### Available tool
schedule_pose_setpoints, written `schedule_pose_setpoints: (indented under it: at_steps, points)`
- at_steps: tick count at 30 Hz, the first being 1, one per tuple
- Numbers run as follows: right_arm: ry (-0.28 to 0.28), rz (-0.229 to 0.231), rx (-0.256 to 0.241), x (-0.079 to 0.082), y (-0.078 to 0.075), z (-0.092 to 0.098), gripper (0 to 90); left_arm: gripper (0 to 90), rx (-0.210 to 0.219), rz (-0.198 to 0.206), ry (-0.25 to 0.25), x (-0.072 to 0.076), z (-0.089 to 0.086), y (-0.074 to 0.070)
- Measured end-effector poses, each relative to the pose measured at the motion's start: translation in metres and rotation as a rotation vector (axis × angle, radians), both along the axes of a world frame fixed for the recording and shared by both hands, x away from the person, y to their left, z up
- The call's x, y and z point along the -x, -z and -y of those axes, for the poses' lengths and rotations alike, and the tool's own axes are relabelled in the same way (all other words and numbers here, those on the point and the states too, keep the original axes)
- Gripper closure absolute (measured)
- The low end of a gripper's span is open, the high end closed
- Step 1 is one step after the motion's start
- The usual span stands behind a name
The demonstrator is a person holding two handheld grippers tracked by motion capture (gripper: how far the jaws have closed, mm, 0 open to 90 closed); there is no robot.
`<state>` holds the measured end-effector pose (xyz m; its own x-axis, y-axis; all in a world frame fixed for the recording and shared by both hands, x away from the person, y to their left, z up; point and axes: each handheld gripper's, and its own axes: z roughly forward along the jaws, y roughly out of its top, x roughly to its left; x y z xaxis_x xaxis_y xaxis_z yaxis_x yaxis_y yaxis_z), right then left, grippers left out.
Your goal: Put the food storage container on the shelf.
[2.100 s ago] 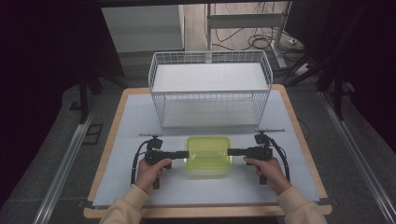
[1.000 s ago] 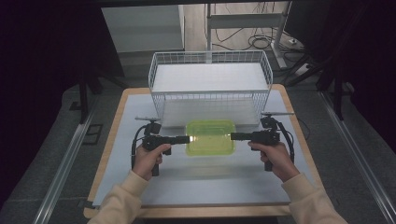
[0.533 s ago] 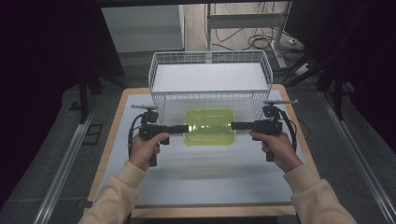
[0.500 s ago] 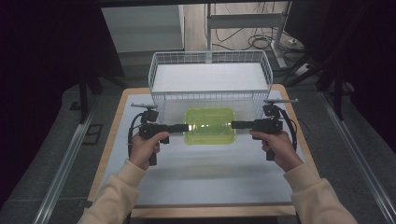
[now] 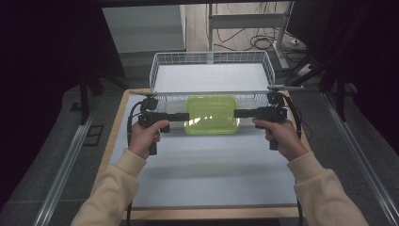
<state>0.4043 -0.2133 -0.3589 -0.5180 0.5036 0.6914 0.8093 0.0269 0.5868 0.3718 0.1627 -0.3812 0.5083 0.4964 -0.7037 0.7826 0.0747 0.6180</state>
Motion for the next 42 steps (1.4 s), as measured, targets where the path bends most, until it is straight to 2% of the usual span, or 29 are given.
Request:
schedule_pose_setpoints:
  at_steps: [15, 19, 31, 42]
  points:
    - [0.011, 0.002, 0.001, -0.016, -0.019, -0.002, 82.0, 81.6, 0.006, 0.004, -0.003, -0.019, -0.001, -0.016]
    - [0.017, 0.003, 0.008, -0.022, -0.025, -0.002, 82.0, 81.6, -0.004, 0.006, -0.007, -0.026, -0.001, -0.021]
    - [0.021, 0.01, 0.013, -0.041, -0.044, -0.009, 82.0, 81.3, 0.024, -0.015, -0.011, -0.049, -0.009, -0.031]
    - [0.043, -0.013, 0.004, -0.064, -0.043, -0.011, 82.0, 81.3, 0.023, -0.032, -0.023, -0.068, -0.009, -0.032]
